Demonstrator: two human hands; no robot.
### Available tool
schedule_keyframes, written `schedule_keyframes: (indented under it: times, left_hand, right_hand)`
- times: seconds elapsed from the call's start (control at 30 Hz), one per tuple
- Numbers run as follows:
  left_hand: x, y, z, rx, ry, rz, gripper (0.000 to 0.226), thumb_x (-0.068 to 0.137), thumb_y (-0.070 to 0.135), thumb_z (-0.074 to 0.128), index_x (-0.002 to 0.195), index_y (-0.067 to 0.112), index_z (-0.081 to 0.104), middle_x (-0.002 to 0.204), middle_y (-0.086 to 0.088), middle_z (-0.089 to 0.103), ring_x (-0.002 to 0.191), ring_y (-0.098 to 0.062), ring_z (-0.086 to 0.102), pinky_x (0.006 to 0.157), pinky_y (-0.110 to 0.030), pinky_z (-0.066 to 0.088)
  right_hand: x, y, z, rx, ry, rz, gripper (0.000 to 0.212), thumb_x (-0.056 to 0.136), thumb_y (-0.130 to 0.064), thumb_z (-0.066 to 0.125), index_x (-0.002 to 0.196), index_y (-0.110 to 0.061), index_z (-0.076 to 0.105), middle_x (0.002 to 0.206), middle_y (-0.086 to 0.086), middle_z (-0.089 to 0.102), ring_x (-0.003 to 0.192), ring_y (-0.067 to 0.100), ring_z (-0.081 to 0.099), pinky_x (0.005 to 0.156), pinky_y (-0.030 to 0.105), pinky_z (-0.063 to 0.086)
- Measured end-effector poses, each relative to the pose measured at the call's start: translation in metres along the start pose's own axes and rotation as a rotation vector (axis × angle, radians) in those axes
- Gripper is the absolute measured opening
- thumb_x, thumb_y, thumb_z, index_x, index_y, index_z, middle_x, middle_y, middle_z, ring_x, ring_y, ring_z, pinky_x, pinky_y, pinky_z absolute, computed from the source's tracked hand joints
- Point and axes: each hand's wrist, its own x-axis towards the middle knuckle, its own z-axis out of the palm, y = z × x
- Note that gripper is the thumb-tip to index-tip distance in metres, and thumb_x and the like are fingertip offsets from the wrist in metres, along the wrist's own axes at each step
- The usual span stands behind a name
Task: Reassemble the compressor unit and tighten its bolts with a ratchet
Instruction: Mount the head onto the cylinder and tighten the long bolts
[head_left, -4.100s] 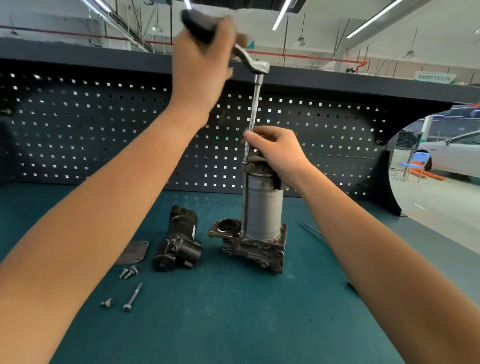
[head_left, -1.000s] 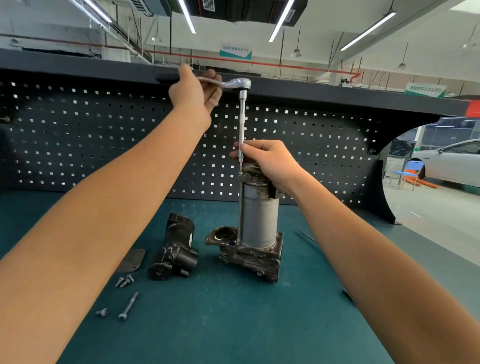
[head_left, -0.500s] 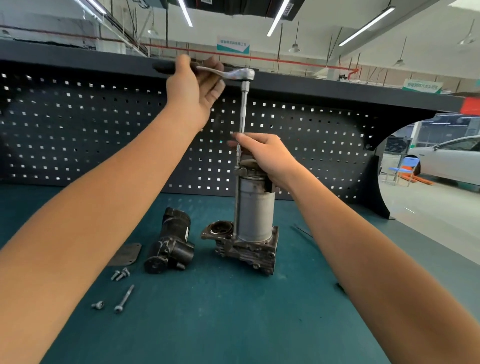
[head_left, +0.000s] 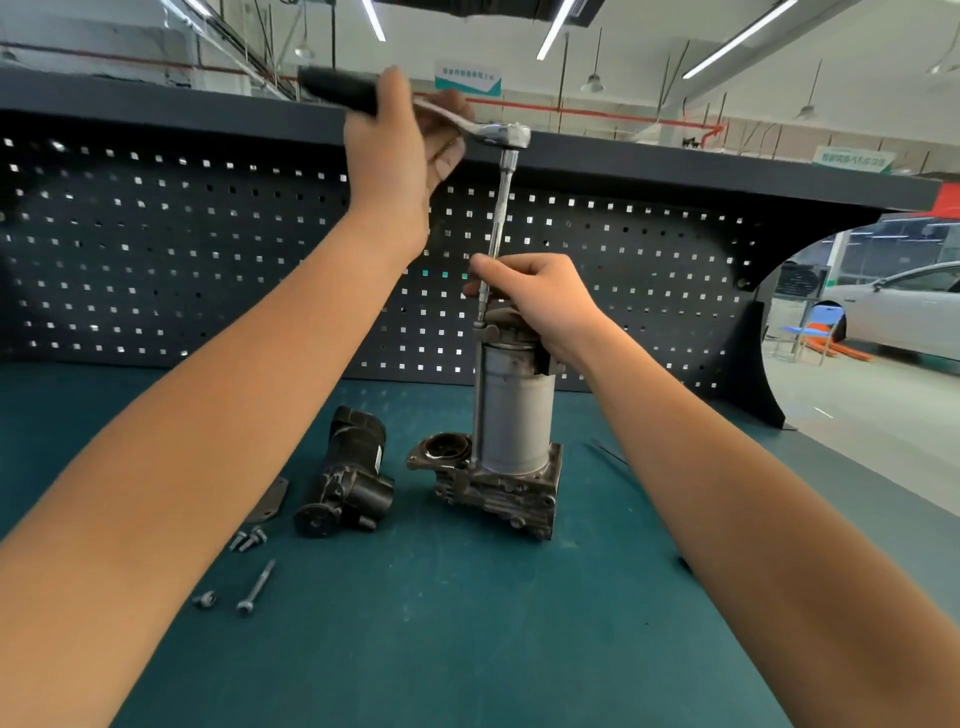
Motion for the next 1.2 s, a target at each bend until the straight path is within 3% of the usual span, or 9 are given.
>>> schedule_keyframes:
  times: [0.1, 0.23, 0.37, 0.5, 0.6, 0.77, 0.87, 1.03, 1.2]
  left_hand:
    - [0.016, -0.007, -0.002, -0.235, 0.129, -0.302, 0.042, 0.099, 0.031, 0.035, 0.127, 0.002, 0.048, 0.074, -0.006, 0.064, 0.055, -0.014, 0.066, 0.048, -0.020, 0.052]
    - [0.018, -0.009, -0.002, -0.263, 0.159, -0.293, 0.033, 0.098, 0.029, 0.039, 0.112, 0.003, 0.054, 0.069, -0.004, 0.066, 0.054, -0.013, 0.066, 0.048, -0.019, 0.051]
    - [-0.004, -0.006, -0.002, -0.047, 0.084, 0.029, 0.008, 0.094, 0.016, 0.049, 0.099, 0.009, 0.048, 0.082, -0.005, 0.066, 0.077, -0.017, 0.068, 0.061, -0.025, 0.053]
    - [-0.015, -0.001, -0.005, 0.248, -0.116, 0.380, 0.009, 0.090, 0.008, 0.056, 0.091, 0.008, 0.047, 0.083, -0.005, 0.067, 0.084, -0.017, 0.068, 0.071, -0.030, 0.054]
    - [-0.002, 0.002, -0.006, 0.108, -0.073, 0.081, 0.004, 0.095, 0.013, 0.048, 0.096, 0.010, 0.047, 0.081, -0.005, 0.069, 0.081, -0.019, 0.070, 0.065, -0.027, 0.055]
    - [0.017, -0.004, -0.006, -0.030, 0.061, -0.253, 0.028, 0.096, 0.018, 0.046, 0.120, 0.004, 0.049, 0.086, -0.005, 0.067, 0.076, -0.017, 0.068, 0.065, -0.027, 0.055]
    - [0.009, -0.004, -0.004, 0.052, 0.060, -0.072, 0.012, 0.093, 0.011, 0.051, 0.104, 0.010, 0.048, 0.091, -0.007, 0.065, 0.085, -0.019, 0.067, 0.073, -0.030, 0.053]
    - [-0.009, -0.002, -0.007, 0.484, -0.166, 0.630, 0.019, 0.084, 0.009, 0.062, 0.085, 0.019, 0.045, 0.077, 0.004, 0.059, 0.073, 0.000, 0.062, 0.070, -0.021, 0.050]
    - [0.018, -0.005, -0.015, 0.079, -0.004, -0.018, 0.016, 0.093, 0.013, 0.053, 0.103, 0.002, 0.048, 0.081, -0.005, 0.069, 0.072, -0.014, 0.069, 0.055, -0.022, 0.052]
  right_hand:
    - [-0.001, 0.000, 0.000, -0.077, -0.089, -0.046, 0.019, 0.089, -0.027, 0.061, 0.102, -0.017, 0.070, 0.099, 0.001, 0.070, 0.092, 0.008, 0.061, 0.084, 0.027, 0.051]
    - [-0.004, -0.001, 0.004, -0.104, -0.088, -0.058, 0.023, 0.089, -0.030, 0.060, 0.070, -0.026, 0.072, 0.108, 0.041, 0.054, 0.084, 0.022, 0.042, 0.072, 0.036, 0.036]
    - [0.001, 0.001, 0.004, -0.042, -0.024, -0.015, 0.025, 0.091, -0.027, 0.060, 0.069, -0.019, 0.070, 0.070, 0.003, 0.072, 0.073, 0.023, 0.053, 0.062, 0.032, 0.052]
    - [0.001, 0.000, 0.004, -0.038, -0.028, 0.012, 0.024, 0.089, -0.028, 0.062, 0.070, -0.017, 0.070, 0.074, 0.004, 0.072, 0.070, 0.016, 0.057, 0.068, 0.033, 0.056]
    - [-0.001, -0.001, 0.001, 0.026, -0.057, 0.007, 0.014, 0.089, -0.026, 0.061, 0.081, -0.018, 0.068, 0.078, -0.006, 0.071, 0.067, 0.002, 0.058, 0.055, 0.016, 0.051]
    - [-0.001, 0.000, -0.003, 0.194, -0.112, 0.036, 0.013, 0.095, -0.013, 0.051, 0.101, -0.011, 0.062, 0.085, -0.001, 0.069, 0.077, 0.011, 0.063, 0.054, 0.016, 0.051]
    - [-0.002, -0.001, -0.003, 0.156, -0.080, 0.024, 0.014, 0.094, -0.011, 0.053, 0.086, -0.011, 0.065, 0.078, 0.000, 0.069, 0.072, 0.016, 0.061, 0.053, 0.019, 0.053]
    - [-0.002, 0.001, -0.001, 0.054, -0.023, -0.013, 0.011, 0.089, -0.018, 0.062, 0.087, -0.010, 0.069, 0.075, -0.001, 0.070, 0.060, 0.006, 0.061, 0.054, 0.022, 0.055]
    - [-0.001, 0.000, -0.005, 0.110, -0.084, 0.014, 0.011, 0.091, -0.018, 0.059, 0.085, -0.014, 0.068, 0.087, 0.003, 0.070, 0.055, 0.001, 0.060, 0.056, 0.018, 0.053]
